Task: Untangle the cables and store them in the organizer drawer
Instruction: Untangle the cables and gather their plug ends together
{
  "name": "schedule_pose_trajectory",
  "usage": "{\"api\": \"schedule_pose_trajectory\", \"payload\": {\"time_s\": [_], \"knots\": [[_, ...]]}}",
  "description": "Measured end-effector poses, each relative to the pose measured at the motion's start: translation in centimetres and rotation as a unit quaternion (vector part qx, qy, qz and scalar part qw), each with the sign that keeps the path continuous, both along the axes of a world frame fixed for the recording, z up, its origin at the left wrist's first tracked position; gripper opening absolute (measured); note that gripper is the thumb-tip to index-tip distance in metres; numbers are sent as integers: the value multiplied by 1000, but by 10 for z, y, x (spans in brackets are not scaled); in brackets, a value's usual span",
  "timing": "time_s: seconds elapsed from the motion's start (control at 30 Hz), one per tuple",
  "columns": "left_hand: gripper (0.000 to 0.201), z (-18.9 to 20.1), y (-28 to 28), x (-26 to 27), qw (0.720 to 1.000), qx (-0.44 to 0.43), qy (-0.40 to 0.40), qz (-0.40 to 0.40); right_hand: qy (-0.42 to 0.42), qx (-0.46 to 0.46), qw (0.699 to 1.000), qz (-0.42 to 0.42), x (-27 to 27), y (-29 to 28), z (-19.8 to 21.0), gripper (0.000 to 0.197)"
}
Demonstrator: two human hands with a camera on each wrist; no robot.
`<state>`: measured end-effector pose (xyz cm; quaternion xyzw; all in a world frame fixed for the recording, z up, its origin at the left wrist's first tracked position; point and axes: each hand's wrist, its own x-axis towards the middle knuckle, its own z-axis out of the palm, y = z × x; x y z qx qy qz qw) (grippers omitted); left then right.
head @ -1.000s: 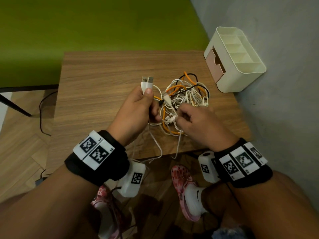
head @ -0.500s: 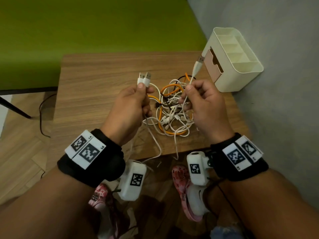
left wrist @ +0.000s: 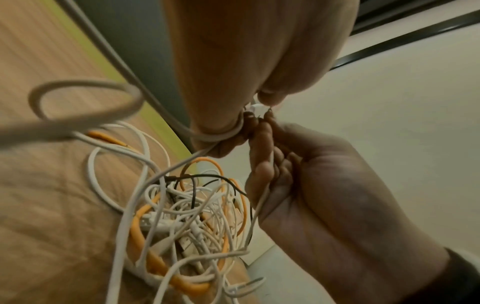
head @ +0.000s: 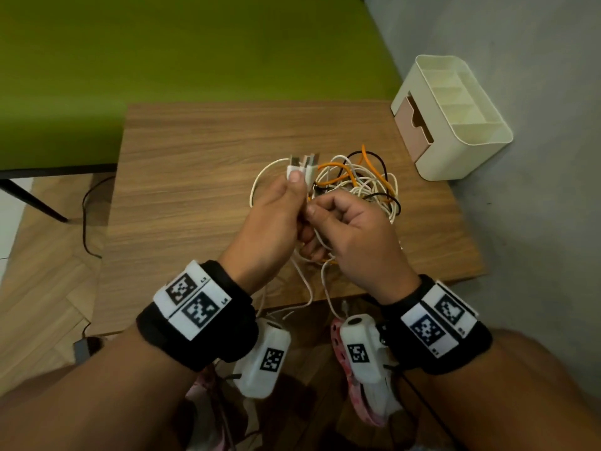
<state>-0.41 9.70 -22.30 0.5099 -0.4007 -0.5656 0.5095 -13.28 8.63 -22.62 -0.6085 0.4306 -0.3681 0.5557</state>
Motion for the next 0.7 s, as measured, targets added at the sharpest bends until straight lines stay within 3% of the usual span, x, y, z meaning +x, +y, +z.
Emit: {"api": "schedule_pose_trajectory", "payload": {"time_s": [0.07,0.17,0.33,0.4,0.47,0.57,0.63,0.7], "knots": [[44,-1,1,-4,1000,-23,2,-20,-19,24,1000,-9,-1,-2,1,16],[28,-4,0,-7,999,-47,-2,-25,-17,29,999,-5,-4,-2,1,19],[28,-8,0,-10,997,-67,14,33,4,11,999,36,-10,-7,0,10],[28,-8,-4,-4,994,-97,27,50,18,-15,998,64,-17,-12,-1,18],[28,-3,-11,8,985,-118,112,63,110,-54,989,81,-28,-20,-6,22],[34,13,-21,36,958,-132,244,74,286,-91,948,103,-44,-33,-14,11],[38,22,-23,52,948,-117,289,65,331,-87,934,98,-51,-38,-16,15],[37,21,-22,58,955,-105,270,53,328,-89,938,71,-55,-39,-14,16]]}}
